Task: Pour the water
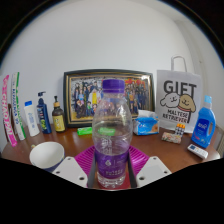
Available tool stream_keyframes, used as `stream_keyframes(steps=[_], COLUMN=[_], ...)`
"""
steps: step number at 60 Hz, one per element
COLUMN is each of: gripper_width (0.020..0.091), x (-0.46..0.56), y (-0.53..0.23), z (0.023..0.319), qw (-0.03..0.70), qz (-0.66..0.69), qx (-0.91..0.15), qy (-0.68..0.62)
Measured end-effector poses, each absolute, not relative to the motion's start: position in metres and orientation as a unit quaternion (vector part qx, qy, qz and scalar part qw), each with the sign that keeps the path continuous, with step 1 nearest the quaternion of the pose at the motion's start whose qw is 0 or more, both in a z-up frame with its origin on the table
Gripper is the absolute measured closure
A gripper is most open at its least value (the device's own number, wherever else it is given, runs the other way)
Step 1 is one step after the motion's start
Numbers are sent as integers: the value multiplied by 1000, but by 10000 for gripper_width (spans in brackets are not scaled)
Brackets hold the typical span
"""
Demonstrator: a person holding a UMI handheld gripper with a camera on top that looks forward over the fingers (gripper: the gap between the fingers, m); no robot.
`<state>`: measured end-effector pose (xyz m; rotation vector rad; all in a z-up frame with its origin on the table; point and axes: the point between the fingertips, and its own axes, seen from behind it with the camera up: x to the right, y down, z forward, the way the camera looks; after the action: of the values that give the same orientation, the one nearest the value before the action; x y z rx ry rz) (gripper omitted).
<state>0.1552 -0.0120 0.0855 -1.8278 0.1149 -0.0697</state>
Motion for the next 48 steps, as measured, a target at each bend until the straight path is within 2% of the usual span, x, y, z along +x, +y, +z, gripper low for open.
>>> stream_keyframes(steps=[2,4,9,10,12,20,35,48], gripper_width=[586,522,268,234,259,249,247,249], x=[156,155,147,148,144,143,117,92], y=[-12,-14,-23,-25,-30,-57,-144,-212], z=[83,80,82,82,82,100,153,191], qw=[600,589,570,566,556,530,482,472], qz=[-28,-25,-7,-3,1,-7,-11,-27], qx=[-798,-806,-819,-822,-829,-844,-873,-880], qy=[48,49,56,58,65,84,79,40])
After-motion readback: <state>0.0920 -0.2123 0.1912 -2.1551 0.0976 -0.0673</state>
